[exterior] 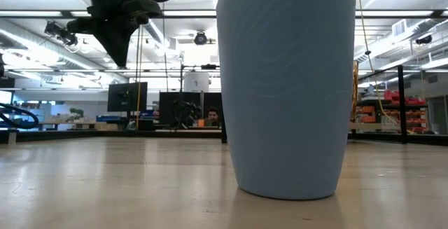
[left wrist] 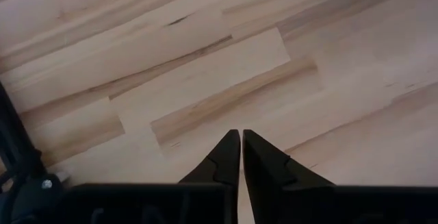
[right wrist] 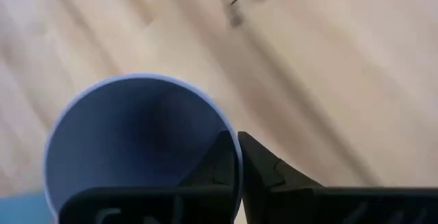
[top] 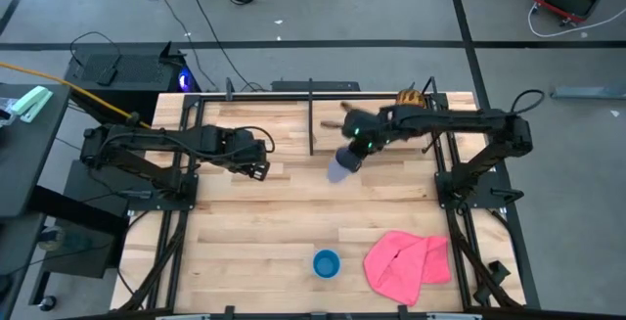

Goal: Stack small to large cups/mugs on shelf
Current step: Put the purple cup on the shelf

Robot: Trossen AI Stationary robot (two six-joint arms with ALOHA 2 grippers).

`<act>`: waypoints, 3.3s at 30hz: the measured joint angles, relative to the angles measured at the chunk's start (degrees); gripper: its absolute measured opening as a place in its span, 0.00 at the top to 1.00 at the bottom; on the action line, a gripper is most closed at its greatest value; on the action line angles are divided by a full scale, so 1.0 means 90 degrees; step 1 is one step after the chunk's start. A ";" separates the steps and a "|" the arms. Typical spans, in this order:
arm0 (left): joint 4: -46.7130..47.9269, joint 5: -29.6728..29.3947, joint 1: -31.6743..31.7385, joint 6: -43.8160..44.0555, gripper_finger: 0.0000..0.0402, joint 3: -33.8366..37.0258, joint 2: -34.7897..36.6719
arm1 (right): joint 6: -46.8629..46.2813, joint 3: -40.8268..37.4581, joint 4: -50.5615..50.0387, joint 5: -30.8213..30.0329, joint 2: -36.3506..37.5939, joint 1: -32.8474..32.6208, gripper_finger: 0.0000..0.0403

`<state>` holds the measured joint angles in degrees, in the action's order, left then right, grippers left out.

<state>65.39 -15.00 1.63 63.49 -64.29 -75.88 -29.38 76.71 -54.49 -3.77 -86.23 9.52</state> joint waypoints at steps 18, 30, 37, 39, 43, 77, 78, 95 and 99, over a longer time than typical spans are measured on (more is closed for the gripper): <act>-0.0673 -0.0004 0.0000 -0.0200 0.96 -0.0002 0.0000 | 0.1752 0.2852 -0.2357 -0.0880 -0.0479 0.2785 0.99; -0.0884 -0.0148 0.0002 -0.0434 0.95 -0.0002 0.0000 | 0.1956 0.2761 -0.2461 -0.0492 -0.1284 0.3118 0.99; -0.1085 -0.0148 0.0001 -0.0607 0.96 -0.0005 -0.0002 | 0.2141 0.2749 -0.2393 -0.0537 -0.1674 0.3089 0.99; -0.1086 -0.0148 0.0000 -0.0632 0.95 -0.0005 -0.0002 | 0.2146 0.2751 -0.2299 -0.0575 -0.1655 0.3091 0.99; -0.1086 -0.0159 0.0000 -0.0762 0.94 -0.0005 -0.0002 | 0.2126 0.2702 -0.2228 -0.0579 -0.1640 0.3093 0.99; -0.1203 -0.0165 0.0019 -0.0963 0.96 -0.0005 -0.0005 | 0.1878 0.0607 -0.0949 -0.0194 -0.0530 0.3257 0.95; -0.1203 -0.0165 0.0019 -0.0965 0.95 -0.0005 -0.0005 | 0.1878 0.0607 -0.0951 -0.0192 -0.0533 0.3257 0.94; -0.1200 -0.0165 0.0019 -0.0962 0.95 -0.0005 -0.0005 | 0.1881 0.0607 -0.0954 -0.0192 -0.0538 0.3259 0.93; -0.1200 -0.0163 0.0019 -0.0962 0.94 -0.0005 -0.0005 | 0.1881 0.0607 -0.0954 -0.0188 -0.0538 0.3257 0.92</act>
<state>54.59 -16.47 1.80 54.83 -64.34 -75.92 -12.45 82.17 -63.07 -5.47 -91.07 38.83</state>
